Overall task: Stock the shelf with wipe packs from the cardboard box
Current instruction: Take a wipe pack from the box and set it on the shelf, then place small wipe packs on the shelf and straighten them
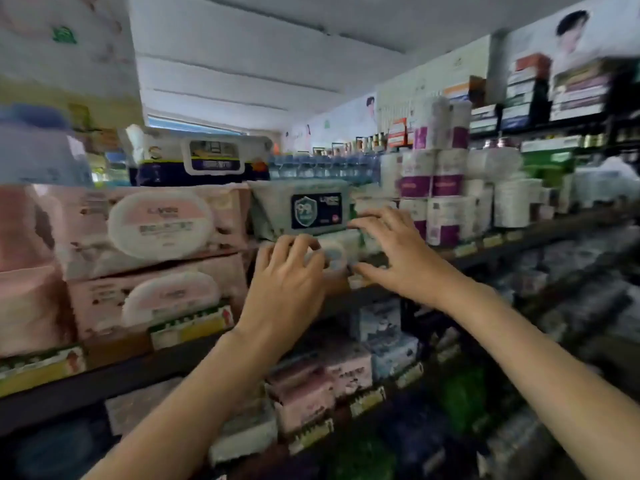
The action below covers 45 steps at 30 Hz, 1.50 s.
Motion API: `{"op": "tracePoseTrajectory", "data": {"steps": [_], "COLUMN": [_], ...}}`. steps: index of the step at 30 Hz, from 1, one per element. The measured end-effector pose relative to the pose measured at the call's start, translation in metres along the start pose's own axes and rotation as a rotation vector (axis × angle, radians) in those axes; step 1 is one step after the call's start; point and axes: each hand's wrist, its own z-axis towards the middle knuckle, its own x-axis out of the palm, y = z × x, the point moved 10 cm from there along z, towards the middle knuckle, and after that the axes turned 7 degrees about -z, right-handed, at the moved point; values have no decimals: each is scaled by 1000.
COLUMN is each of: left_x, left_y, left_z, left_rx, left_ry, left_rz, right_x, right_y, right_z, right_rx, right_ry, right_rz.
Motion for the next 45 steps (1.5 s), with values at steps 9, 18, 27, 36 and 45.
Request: {"op": "tracePoseTrajectory", "data": {"steps": [9, 18, 27, 36, 45], "left_x": [124, 92, 108, 187, 265], "left_y": [-393, -706, -865, -968, -1011], "left_z": [-76, -273, -432, -571, -662], "left_rx": [590, 1112, 1162, 1034, 766], "left_ry": [563, 870, 1207, 1400, 1403], "left_rz": [-533, -712, -732, -713, -528], "right_x": [-7, -53, 44, 156, 201], "right_y": [-214, -208, -155, -175, -196], "right_z": [-421, -847, -1099, -1200, -1221], "right_rx": [928, 1663, 1683, 1284, 1229], "right_ry": [633, 762, 994, 1329, 1109], "right_rz": [-48, 79, 184, -19, -158]}}
